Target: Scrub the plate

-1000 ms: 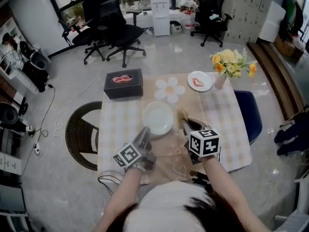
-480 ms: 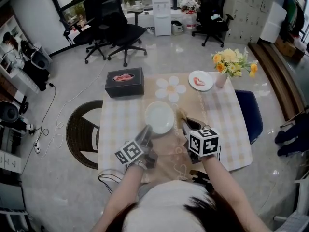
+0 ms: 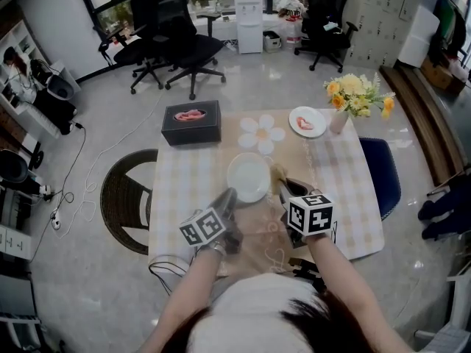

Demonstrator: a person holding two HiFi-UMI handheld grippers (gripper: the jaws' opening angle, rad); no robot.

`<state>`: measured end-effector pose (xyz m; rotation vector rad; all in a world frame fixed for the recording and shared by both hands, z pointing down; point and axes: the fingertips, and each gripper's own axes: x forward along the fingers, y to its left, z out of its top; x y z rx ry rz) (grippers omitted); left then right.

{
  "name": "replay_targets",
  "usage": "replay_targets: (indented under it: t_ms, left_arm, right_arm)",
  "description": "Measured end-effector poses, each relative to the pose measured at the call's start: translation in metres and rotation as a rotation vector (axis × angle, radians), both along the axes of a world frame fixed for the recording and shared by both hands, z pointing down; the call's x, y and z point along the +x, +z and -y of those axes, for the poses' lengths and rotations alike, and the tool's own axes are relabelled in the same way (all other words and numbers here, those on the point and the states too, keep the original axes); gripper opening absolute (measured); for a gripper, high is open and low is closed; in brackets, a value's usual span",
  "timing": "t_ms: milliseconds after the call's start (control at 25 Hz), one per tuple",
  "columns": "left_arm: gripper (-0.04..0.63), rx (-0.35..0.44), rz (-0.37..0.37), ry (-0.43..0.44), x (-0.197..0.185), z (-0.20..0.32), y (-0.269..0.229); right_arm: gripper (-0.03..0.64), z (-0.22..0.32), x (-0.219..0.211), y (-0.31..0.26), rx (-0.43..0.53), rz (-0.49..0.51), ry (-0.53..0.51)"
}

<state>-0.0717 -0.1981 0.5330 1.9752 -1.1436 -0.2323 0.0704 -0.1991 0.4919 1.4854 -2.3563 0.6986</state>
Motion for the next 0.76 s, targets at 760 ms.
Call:
replay_targets:
  t_ms: [760]
  left_arm:
    - [0.017,-0.01,0.025,-0.023,-0.0037,0.001,0.0063]
  right_arm:
    - [0.032,-0.0019,-0.0018,0.0016,-0.017,0.007,0.004]
